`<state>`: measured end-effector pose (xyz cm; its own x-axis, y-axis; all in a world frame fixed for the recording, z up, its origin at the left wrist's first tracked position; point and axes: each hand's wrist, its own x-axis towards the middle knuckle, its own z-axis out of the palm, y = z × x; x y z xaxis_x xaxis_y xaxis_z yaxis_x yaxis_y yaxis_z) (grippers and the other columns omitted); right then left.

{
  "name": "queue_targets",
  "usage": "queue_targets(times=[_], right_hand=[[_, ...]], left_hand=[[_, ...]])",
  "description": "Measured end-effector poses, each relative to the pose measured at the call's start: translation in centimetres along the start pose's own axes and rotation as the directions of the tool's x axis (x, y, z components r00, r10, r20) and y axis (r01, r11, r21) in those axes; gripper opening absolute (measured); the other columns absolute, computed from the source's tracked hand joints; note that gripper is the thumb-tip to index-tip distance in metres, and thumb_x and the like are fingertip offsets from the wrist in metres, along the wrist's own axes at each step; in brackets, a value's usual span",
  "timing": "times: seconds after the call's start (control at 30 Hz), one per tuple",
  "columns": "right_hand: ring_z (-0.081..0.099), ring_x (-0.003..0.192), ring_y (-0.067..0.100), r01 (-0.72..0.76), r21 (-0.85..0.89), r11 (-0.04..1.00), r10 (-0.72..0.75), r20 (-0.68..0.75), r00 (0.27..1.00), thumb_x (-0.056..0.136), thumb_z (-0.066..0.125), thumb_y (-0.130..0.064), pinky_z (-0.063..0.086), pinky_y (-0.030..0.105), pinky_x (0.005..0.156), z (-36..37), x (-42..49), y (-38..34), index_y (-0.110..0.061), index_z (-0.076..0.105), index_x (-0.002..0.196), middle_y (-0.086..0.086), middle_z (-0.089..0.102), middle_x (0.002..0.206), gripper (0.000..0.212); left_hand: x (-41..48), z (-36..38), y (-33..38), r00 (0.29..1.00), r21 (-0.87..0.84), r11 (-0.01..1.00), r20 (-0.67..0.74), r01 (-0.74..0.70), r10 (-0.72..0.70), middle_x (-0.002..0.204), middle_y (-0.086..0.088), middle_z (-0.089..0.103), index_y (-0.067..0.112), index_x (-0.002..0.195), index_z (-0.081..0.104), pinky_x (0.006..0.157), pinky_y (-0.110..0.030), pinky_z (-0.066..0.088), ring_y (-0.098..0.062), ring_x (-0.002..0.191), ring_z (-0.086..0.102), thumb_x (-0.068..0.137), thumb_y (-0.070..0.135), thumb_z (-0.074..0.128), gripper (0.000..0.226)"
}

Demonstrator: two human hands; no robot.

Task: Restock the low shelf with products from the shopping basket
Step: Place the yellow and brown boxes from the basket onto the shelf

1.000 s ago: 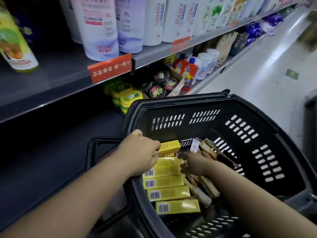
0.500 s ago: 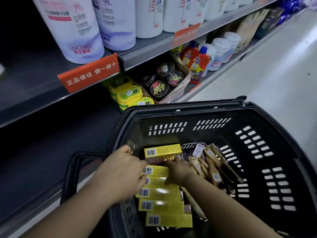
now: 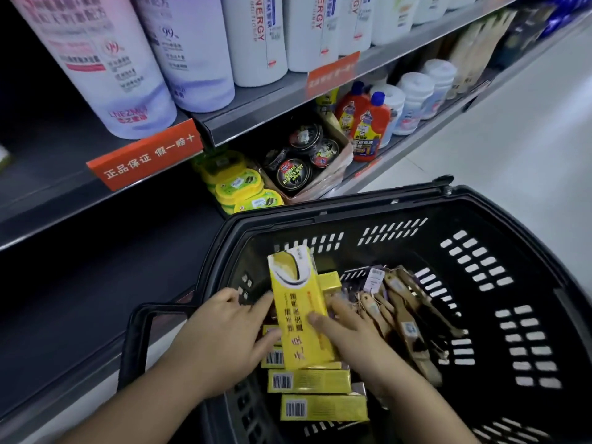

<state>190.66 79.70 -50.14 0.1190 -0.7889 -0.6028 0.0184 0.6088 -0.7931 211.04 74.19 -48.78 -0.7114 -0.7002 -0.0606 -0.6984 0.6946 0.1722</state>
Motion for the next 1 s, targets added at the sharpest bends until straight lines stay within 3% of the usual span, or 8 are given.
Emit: queue_targets(times=[0.13, 0.2, 0.4, 0.57, 0.73, 0.83, 0.93, 1.0], right_hand=[[0.071, 0.088, 0.017, -0.027, 0.195, 0.980, 0.026, 0.006, 1.000, 0.091, 0.056, -0.029, 0.056, 0.030, 0.075, -1.6, 0.3, 0.0, -0.026, 0.061, 0.105, 0.001, 0.073, 0.100, 0.016], [0.069, 0.084, 0.021, -0.016, 0.205, 0.979, 0.015, 0.008, 1.000, 0.083, 0.064, -0.033, 0.055, 0.030, 0.071, -2.4, 0.1, 0.0, -0.012, 0.057, 0.111, 0.007, 0.072, 0.100, 0.035], [0.070, 0.083, 0.022, 0.089, -0.065, 0.994, -0.095, -0.100, 0.990, 0.065, 0.072, -0.039, 0.058, 0.040, 0.075, -2.6, -1.0, -0.3, -0.016, 0.051, 0.102, 0.000, 0.071, 0.091, 0.048], [0.061, 0.088, 0.002, 0.315, -0.199, 0.928, -0.346, -0.145, 0.927, 0.089, 0.050, -0.046, 0.051, 0.023, 0.077, 0.8, -2.2, -0.4, -0.024, 0.051, 0.100, -0.017, 0.062, 0.090, 0.025], [0.066, 0.095, 0.011, 0.290, 0.034, 0.956, -0.279, -0.188, 0.942, 0.099, 0.038, -0.011, 0.049, 0.015, 0.074, -2.0, -1.6, -0.5, -0.009, 0.061, 0.103, -0.006, 0.070, 0.104, 0.023], [0.066, 0.085, 0.013, 0.117, -0.214, 0.970, -0.156, -0.176, 0.972, 0.096, 0.045, -0.009, 0.051, 0.020, 0.071, -5.0, 1.3, -0.1, -0.014, 0.062, 0.097, -0.010, 0.070, 0.084, 0.018], [0.057, 0.105, 0.017, -0.077, -0.711, 0.699, -0.017, -0.124, 0.992, 0.091, 0.057, -0.017, 0.045, 0.027, 0.086, -6.0, 5.5, 2.5, -0.012, 0.054, 0.120, -0.004, 0.061, 0.109, 0.030], [0.050, 0.121, 0.026, -0.110, -0.750, 0.652, 0.143, -0.021, 0.990, 0.091, 0.058, -0.016, 0.038, 0.031, 0.102, -5.3, 7.5, 5.5, -0.007, 0.047, 0.132, 0.009, 0.054, 0.131, 0.044]], left_hand=[[0.3, 0.4, 1.0, 0.999, -0.040, 0.999, -0.007, 0.031, -0.031, 0.084, 0.007, 0.070, 0.021, 0.143, 0.033, 0.088, -0.023, 0.030, -0.014, 0.083, 0.058, 0.084, 0.060, -0.009, 0.082], [-0.2, 0.5, 2.1, 0.997, -0.081, 0.996, 0.066, 0.033, -0.028, 0.092, 0.008, 0.070, 0.025, 0.145, 0.024, 0.088, -0.023, 0.028, -0.013, 0.089, 0.056, 0.078, 0.060, -0.016, 0.086], [-0.2, 0.4, 4.9, 0.983, -0.211, 0.970, 0.163, 0.119, -0.085, 0.107, 0.014, 0.064, 0.024, 0.150, 0.000, 0.094, -0.021, 0.030, -0.008, 0.097, 0.053, 0.072, 0.072, -0.020, 0.094], [2.8, -0.9, 6.1, 0.937, -0.603, 0.718, 0.193, 0.348, -0.293, 0.148, -0.001, 0.037, 0.021, 0.149, 0.003, 0.106, -0.034, 0.034, -0.018, 0.130, 0.040, 0.067, 0.080, 0.008, 0.101], [5.0, 0.0, 5.5, 0.936, -0.822, 0.478, 0.176, 0.311, -0.306, 0.132, 0.005, 0.049, 0.028, 0.140, 0.024, 0.099, -0.031, 0.039, -0.012, 0.120, 0.047, 0.090, 0.046, 0.046, 0.058], [5.0, 0.7, 5.6, 0.924, -0.877, 0.345, 0.234, 0.335, -0.303, 0.122, 0.006, 0.058, 0.024, 0.131, 0.035, 0.094, -0.031, 0.044, -0.012, 0.111, 0.056, 0.091, 0.045, 0.043, 0.046], [4.9, 1.3, 6.0, 0.899, -0.882, 0.286, 0.272, 0.375, -0.342, 0.108, 0.006, 0.064, 0.025, 0.120, 0.042, 0.082, -0.028, 0.045, -0.013, 0.097, 0.062, 0.095, 0.040, 0.040, 0.030], [4.8, 1.6, 6.2, 0.887, -0.875, 0.257, 0.317, 0.410, -0.337, 0.105, 0.004, 0.064, 0.026, 0.117, 0.044, 0.078, -0.028, 0.045, -0.014, 0.094, 0.062, 0.096, 0.038, 0.040, 0.024]])
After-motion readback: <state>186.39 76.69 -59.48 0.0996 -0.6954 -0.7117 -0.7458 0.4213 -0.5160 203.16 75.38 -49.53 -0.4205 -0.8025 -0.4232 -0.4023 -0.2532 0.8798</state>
